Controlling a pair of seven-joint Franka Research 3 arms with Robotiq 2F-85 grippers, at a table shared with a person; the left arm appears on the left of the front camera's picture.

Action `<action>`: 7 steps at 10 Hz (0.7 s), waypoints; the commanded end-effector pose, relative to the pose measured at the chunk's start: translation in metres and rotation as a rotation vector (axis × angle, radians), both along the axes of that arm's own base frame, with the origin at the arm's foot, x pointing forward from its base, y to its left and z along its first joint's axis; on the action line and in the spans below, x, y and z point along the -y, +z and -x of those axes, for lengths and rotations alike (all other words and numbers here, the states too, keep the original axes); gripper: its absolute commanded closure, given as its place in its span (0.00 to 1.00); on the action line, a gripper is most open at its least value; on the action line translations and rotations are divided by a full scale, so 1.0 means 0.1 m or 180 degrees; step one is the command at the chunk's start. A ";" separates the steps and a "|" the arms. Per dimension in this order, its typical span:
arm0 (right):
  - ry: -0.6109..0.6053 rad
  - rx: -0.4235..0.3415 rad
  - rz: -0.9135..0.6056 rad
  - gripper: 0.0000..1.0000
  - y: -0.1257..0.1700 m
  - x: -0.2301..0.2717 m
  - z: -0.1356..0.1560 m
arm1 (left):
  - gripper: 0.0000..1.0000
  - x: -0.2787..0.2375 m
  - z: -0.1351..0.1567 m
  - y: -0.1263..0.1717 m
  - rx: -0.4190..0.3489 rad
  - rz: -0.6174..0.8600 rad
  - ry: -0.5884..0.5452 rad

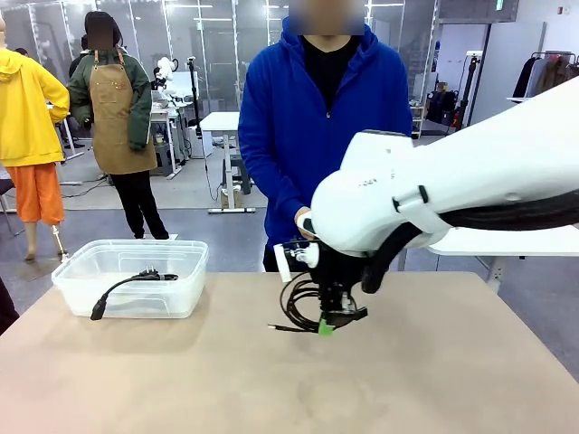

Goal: Organize and store the cables.
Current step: Place the USB Extension Cable into the Organizing box.

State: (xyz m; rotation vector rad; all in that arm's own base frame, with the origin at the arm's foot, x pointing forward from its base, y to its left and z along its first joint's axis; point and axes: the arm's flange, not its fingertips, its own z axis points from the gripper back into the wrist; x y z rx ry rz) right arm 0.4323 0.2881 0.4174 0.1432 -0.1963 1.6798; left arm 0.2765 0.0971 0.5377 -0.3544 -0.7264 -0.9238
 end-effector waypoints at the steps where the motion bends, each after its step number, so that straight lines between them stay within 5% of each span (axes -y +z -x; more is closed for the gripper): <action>1: -0.0121 -0.0008 -0.0082 0.99 -0.25 -0.19 -0.13 | 0.00 0.00 0.01 0.01 -0.0008 -0.0002 -0.0038; 4: -0.0129 -0.0084 -0.0069 0.99 -0.74 -0.45 -0.21 | 0.00 0.00 0.01 0.01 -0.0008 -0.0002 -0.0038; 7: -0.0159 -0.0242 -0.0051 0.99 -0.79 -0.42 -0.24 | 0.00 0.00 0.01 0.01 -0.0008 -0.0002 -0.0038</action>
